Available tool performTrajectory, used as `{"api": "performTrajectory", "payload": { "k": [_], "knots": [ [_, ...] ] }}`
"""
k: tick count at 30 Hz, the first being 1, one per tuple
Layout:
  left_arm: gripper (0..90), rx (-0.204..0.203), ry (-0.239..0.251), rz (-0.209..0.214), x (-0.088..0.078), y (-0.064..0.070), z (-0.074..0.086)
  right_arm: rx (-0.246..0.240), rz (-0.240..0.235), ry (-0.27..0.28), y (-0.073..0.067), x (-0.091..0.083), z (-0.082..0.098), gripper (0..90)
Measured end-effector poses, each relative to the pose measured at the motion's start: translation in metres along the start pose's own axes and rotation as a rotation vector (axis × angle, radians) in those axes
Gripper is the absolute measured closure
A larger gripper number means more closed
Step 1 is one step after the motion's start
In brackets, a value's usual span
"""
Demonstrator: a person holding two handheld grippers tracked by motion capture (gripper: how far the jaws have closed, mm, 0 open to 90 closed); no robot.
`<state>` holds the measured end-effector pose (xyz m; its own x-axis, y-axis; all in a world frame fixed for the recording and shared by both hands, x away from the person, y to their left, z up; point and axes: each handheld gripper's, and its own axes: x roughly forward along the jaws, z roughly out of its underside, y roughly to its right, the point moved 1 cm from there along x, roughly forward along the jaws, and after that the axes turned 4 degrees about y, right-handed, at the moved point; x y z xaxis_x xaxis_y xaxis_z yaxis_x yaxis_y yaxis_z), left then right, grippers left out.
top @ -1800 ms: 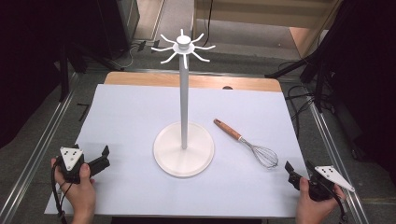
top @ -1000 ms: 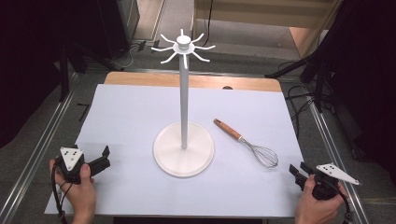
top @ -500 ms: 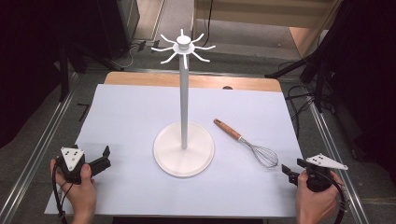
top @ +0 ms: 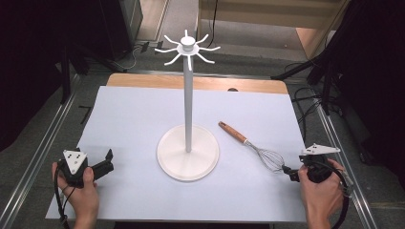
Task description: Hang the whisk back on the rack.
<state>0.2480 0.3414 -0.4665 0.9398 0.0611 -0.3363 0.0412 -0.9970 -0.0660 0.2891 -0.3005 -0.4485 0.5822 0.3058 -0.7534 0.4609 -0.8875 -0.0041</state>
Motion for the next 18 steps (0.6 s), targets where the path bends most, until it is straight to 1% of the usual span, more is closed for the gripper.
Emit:
{"api": "performTrajectory", "payload": {
  "k": [2,3,4,5,6,9,11,12,14,15,16,17,18],
  "knots": [
    [0.3,0.000,0.000,0.000,0.000,0.000,0.000,-0.018,-0.005,-0.015,0.000,0.001,-0.005,23.4],
    [0.3,0.000,0.000,0.000,0.000,0.000,0.000,-0.027,-0.007,-0.033,-0.001,0.001,-0.010,25.3],
    [0.3,-0.001,0.000,0.000,0.000,0.000,0.000,-0.027,-0.007,-0.033,-0.001,0.001,-0.010,25.3],
    [0.3,0.000,0.000,0.000,0.000,0.000,0.000,-0.031,-0.020,-0.041,0.000,0.002,-0.012,27.6],
    [0.3,0.000,-0.001,-0.002,0.000,0.000,0.000,-0.026,-0.034,-0.053,0.000,0.003,-0.014,29.1],
    [0.3,0.005,-0.004,-0.006,0.000,0.001,0.000,-0.018,-0.075,-0.078,0.000,0.008,-0.020,29.1],
    [0.3,0.005,-0.004,-0.005,0.000,0.001,0.000,-0.026,-0.081,-0.093,-0.001,0.009,-0.025,29.5],
    [0.3,0.004,-0.003,-0.004,0.000,0.000,0.000,-0.033,-0.074,-0.098,-0.001,0.010,-0.028,30.0],
    [0.3,0.003,-0.002,-0.003,0.000,0.000,0.000,-0.043,-0.089,-0.108,-0.003,0.011,-0.035,33.4],
    [0.3,0.003,-0.002,-0.003,0.000,0.000,0.000,-0.043,-0.089,-0.108,-0.003,0.011,-0.035,33.4],
    [0.3,0.003,-0.001,-0.003,0.000,0.000,0.000,-0.045,-0.099,-0.114,-0.004,0.011,-0.038,34.4],
    [0.3,0.003,-0.001,-0.002,0.000,0.000,0.000,-0.057,-0.116,-0.125,-0.006,0.012,-0.044,35.4],
    [0.3,0.003,-0.002,-0.003,0.000,0.000,0.000,-0.057,-0.116,-0.125,-0.006,0.012,-0.044,35.4]
  ]
}}
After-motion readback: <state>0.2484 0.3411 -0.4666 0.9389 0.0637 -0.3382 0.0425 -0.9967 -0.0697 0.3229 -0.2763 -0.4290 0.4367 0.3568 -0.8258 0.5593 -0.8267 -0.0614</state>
